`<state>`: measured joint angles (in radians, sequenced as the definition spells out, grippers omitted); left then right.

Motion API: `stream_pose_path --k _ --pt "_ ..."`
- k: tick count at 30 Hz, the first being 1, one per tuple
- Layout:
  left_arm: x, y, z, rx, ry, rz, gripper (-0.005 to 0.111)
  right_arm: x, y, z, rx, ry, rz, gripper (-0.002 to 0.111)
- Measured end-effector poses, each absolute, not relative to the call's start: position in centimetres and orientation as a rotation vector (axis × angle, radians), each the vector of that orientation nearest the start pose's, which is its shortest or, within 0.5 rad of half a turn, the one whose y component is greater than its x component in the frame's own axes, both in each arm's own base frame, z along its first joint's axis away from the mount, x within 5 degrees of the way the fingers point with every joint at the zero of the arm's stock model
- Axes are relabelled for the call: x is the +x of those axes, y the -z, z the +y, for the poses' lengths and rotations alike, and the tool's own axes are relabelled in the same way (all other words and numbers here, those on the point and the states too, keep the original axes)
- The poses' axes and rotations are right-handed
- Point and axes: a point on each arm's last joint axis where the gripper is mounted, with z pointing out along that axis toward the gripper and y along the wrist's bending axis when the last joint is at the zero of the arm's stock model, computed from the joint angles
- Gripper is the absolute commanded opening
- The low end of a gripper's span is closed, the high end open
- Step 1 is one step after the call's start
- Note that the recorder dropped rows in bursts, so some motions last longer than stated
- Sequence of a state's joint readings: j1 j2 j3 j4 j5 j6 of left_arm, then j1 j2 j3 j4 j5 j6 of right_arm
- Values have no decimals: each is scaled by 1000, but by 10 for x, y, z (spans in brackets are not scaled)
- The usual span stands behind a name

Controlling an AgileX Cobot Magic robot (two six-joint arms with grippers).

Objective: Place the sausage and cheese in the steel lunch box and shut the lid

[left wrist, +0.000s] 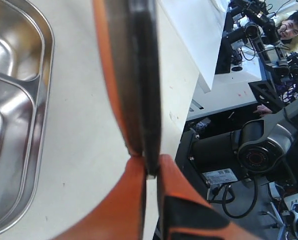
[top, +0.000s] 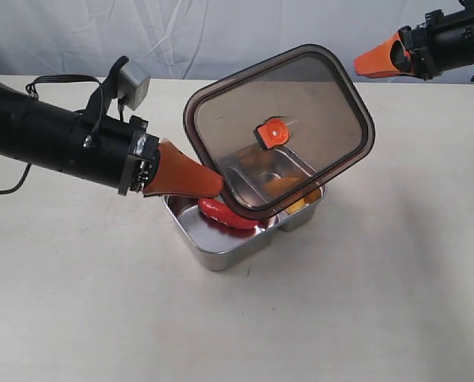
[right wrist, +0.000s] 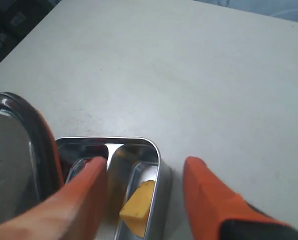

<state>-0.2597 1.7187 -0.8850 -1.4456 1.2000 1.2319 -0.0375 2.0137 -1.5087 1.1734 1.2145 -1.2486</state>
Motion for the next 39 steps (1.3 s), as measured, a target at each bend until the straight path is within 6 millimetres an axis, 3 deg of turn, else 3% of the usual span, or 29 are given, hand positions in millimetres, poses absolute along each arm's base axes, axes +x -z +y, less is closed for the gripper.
stream_pose_path --k 3,18,22,25,27,30,33,39 --pt "264 -212 -157 701 1624 2253 0 412 -237 63 -807 -1137 2146 79" --pt "261 -215 -157 739 1653 2247 0 406 -224 88 -952 -994 2275 78" --pt "257 -224 -156 759 1643 2217 0 405 -222 89 -924 -981 2344 78" --pt "255 -228 -156 779 1630 2205 0 401 -232 88 -932 -956 2347 78" --pt "256 -227 -149 803 1593 2223 0 394 -252 89 -946 -935 2312 78" --pt "268 -226 -125 726 1532 2219 0 382 -280 88 -950 -910 2268 78" --pt "277 -227 -104 644 1481 2205 0 378 -284 91 -951 -930 2288 78" --pt "281 -226 -99 602 1450 2206 0 371 -292 93 -981 -934 2283 78"
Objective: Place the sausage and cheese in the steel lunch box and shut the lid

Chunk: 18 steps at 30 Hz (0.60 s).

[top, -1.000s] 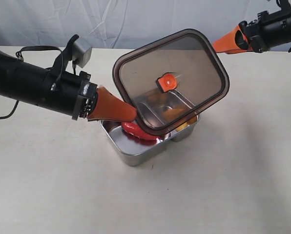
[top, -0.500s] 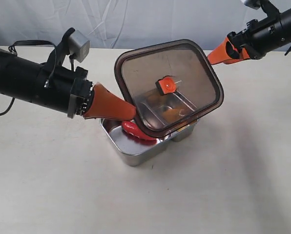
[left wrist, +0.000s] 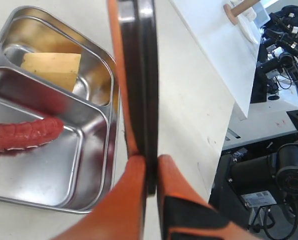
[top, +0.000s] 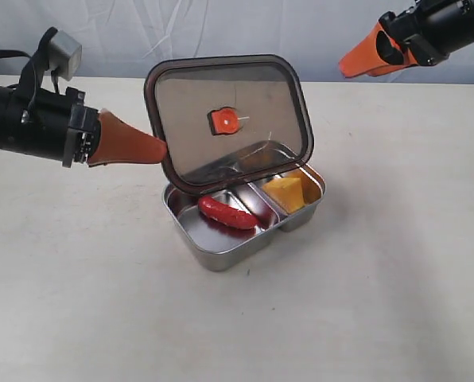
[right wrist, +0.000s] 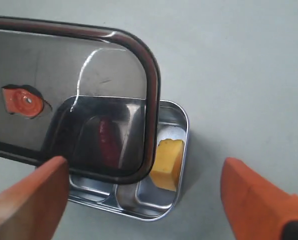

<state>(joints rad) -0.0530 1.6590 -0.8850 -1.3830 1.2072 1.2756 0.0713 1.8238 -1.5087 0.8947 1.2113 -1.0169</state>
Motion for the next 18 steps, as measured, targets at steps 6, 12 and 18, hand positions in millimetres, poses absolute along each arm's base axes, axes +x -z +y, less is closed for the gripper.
stream_pose_path --k 6,12,18 --pt "282 -227 -99 566 1464 2201 0 368 -297 94 -975 -945 2271 78" --pt "275 -241 -115 600 1499 2148 0 371 -287 97 -950 -1021 2261 70" --pt "261 -268 -118 632 1488 2076 0 385 -269 83 -823 -1113 2271 32"
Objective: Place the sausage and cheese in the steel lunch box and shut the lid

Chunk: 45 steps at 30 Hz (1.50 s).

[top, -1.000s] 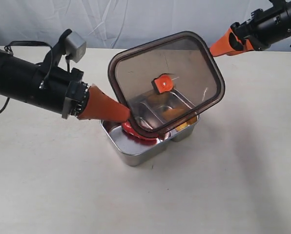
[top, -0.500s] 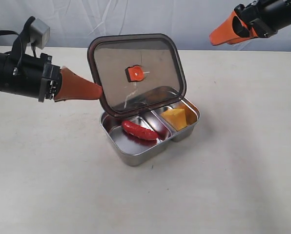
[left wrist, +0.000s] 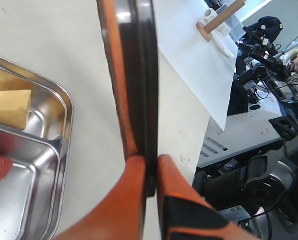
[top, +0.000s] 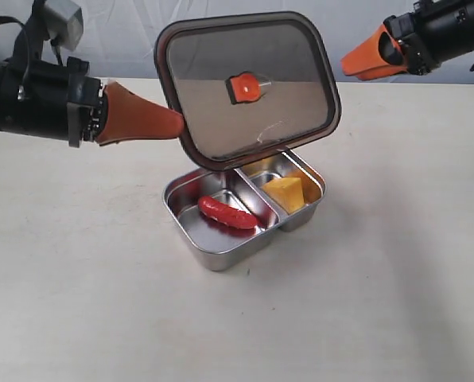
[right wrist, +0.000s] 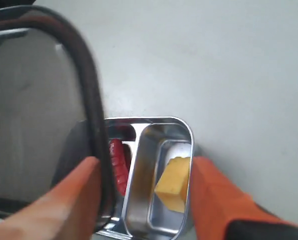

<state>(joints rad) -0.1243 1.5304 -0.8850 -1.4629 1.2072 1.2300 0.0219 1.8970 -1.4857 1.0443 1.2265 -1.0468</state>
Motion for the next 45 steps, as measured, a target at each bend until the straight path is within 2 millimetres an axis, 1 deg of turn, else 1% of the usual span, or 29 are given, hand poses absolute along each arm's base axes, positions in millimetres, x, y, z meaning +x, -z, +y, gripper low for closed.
stream_pose_path --k 2,3,4,5,10,14,16,17,18,19,20,21,22,24,26,34,37,38,45 --pt "258 -274 -118 641 1481 2059 0 389 -266 72 -746 -1141 2264 19" --pt "256 -276 -118 645 1480 2053 0 390 -266 69 -722 -1153 2259 9" --pt "255 -277 -119 626 1498 2046 0 392 -267 64 -690 -1154 2250 5" --pt "254 -276 -119 611 1508 2049 0 392 -267 63 -683 -1159 2246 -1" --pt "247 -263 -118 554 1547 2092 0 394 -275 70 -627 -1236 2165 -1" --pt "247 -262 -118 547 1552 2092 0 395 -276 70 -620 -1244 2153 -1" --pt "247 -262 -118 545 1553 2091 0 393 -273 73 -659 -1222 2178 11" --pt "247 -262 -118 543 1554 2089 0 392 -271 74 -683 -1205 2196 29" --pt "247 -263 -119 535 1562 2084 0 390 -269 80 -724 -1188 2222 43" --pt "246 -263 -121 534 1569 2079 0 388 -268 84 -741 -1189 2229 68" --pt "244 -264 -127 545 1585 2074 0 386 -268 92 -764 -1200 2230 78" --pt "243 -265 -130 553 1597 2069 0 385 -267 96 -778 -1204 2230 85" --pt "242 -265 -133 563 1606 2067 0 385 -267 99 -787 -1208 2229 88" --pt "239 -265 -137 580 1618 2066 0 383 -267 102 -799 -1212 2232 86" --pt "239 -265 -138 583 1622 2065 0 383 -267 103 -808 -1207 2236 80" --pt "238 -269 -139 576 1621 2053 0 382 -265 102 -832 -1192 2250 44" --pt "236 -275 -138 568 1624 2024 0 382 -264 102 -836 -1182 2265 35" --pt "235 -278 -138 566 1625 2012 0 381 -263 102 -833 -1180 2274 34" --pt "230 -287 -137 570 1621 1972 0 381 -263 101 -819 -1182 2292 34"
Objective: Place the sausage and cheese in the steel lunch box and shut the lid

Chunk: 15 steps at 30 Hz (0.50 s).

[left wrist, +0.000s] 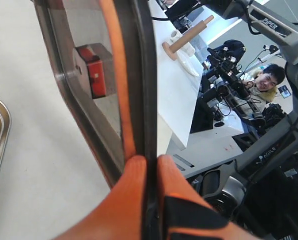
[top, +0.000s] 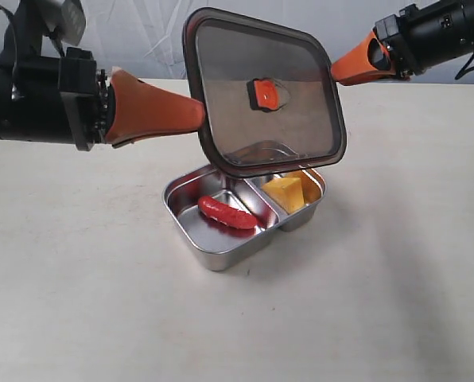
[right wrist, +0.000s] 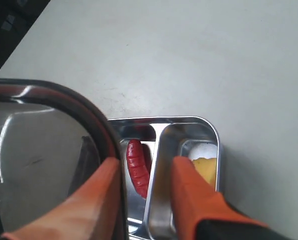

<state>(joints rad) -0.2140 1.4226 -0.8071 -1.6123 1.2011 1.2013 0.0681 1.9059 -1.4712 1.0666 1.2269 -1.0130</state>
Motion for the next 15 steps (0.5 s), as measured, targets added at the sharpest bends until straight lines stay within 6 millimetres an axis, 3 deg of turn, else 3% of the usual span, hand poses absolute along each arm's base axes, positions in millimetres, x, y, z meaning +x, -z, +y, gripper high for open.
stream_pose_path --k 5,9,15 --pt "229 -286 -137 590 1613 1982 0 381 -268 102 -807 -1191 2273 34" --pt "229 -286 -137 593 1614 1982 0 375 -284 102 -808 -1181 2229 34" --pt "234 -285 -131 526 1601 2007 0 364 -300 97 -886 -1066 2235 34"
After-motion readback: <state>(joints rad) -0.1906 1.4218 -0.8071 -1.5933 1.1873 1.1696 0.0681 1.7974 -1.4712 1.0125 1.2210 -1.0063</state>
